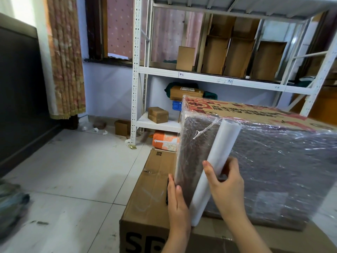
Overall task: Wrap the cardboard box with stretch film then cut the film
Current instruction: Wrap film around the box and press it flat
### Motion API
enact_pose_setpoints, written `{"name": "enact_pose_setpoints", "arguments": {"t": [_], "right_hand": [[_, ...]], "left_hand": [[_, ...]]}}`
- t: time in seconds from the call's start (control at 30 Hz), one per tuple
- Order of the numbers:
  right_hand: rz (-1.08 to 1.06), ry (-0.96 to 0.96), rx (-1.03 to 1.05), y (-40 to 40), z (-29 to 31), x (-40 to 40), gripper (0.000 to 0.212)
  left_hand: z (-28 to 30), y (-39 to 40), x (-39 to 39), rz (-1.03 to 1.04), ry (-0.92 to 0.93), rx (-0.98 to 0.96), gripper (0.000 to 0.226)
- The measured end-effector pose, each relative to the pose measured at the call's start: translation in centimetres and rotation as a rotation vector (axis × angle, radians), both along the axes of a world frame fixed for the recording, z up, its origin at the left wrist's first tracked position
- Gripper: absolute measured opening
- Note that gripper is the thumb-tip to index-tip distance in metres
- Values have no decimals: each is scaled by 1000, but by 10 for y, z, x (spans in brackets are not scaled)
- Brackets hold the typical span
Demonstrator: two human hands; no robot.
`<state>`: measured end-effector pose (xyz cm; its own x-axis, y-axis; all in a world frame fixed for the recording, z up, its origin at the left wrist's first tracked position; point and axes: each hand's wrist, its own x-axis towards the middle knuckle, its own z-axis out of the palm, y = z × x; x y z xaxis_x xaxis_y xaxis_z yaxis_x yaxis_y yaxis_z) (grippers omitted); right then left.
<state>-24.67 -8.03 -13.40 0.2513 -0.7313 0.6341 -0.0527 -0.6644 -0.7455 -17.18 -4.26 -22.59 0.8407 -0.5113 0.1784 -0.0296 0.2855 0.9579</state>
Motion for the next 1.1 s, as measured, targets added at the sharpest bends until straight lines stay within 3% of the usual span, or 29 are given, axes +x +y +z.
{"name": "enact_pose_setpoints", "arguments": {"t": [0.07, 0.17, 0.5, 0.57, 0.7, 0.8, 0.9, 1.1], "right_hand": [[7, 13, 5, 0, -1, 0, 24], [6, 25, 2, 0, 1, -1, 29], [-13, 42, -12, -5, -5, 1, 32], [-76, 62, -91, -4, -5, 1, 31], [-355, 184, -424, -6, -4, -1, 43], [-320, 187, -393, -6, -7, -1, 41], [-283, 205, -288, -6, -7, -1, 38], [-148, 363, -135, 1, -3, -2, 57]], "left_hand": [[-4, 5, 0, 35, 48, 46, 65], [-4, 10, -10, 116, -23, 215, 54], [-4, 7, -4, 53, -13, 469, 53], [1, 12, -1, 48, -134, 488, 61], [36, 20, 8, 261, -667, 289, 64], [79, 10, 18, 471, -1024, 60, 58], [132, -2, 28, 582, -1314, 32, 48], [163, -27, 57, 614, -1458, 208, 49]]}}
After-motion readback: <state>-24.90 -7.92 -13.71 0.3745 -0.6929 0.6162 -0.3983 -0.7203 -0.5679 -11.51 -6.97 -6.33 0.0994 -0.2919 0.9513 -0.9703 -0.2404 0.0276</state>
